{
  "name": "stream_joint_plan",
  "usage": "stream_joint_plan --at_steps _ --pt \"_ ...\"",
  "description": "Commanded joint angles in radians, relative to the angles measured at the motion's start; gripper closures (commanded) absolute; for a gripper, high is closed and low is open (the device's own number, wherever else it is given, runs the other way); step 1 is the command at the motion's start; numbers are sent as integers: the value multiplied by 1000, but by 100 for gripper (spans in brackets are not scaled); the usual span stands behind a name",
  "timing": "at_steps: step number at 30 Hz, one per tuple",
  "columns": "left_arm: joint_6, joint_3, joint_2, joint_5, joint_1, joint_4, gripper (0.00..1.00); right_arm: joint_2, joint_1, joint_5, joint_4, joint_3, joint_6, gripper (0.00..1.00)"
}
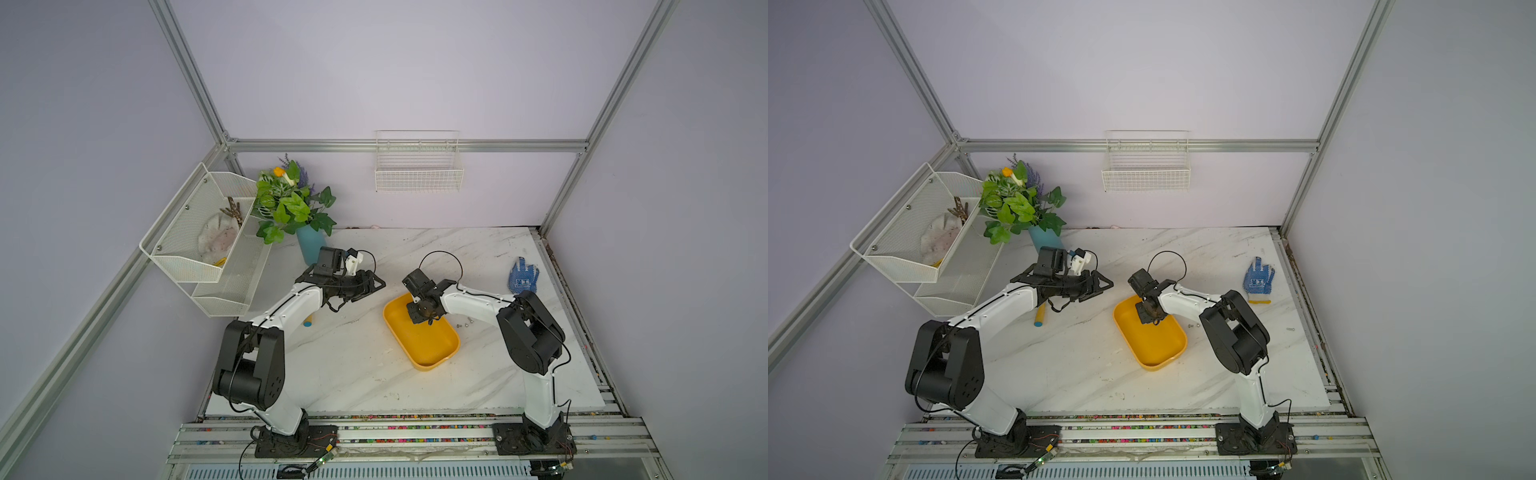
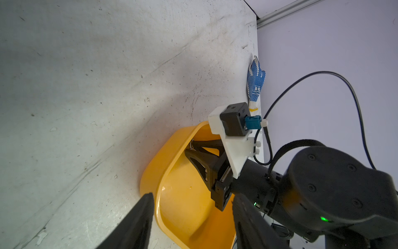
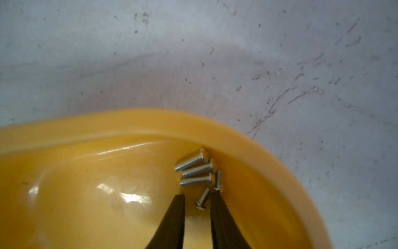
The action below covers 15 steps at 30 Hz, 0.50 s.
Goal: Take out the screws from the storage box
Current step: Pick up the screw from the storage box.
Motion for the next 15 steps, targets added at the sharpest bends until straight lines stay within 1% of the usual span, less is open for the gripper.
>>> stream_joint_plan --at_steps 1,8,11,15 --pt "31 -43 -8 7 5 -31 37 29 4 -1 9 14 13 74" --pt "36 -51 -15 -1 5 -39 37 39 3 19 10 -7 19 75" --pt "36 -53 -13 -2 6 -41 37 44 3 25 7 -5 22 79" --pt "38 -48 -16 -1 6 -45 37 47 2 34 -10 -11 28 79"
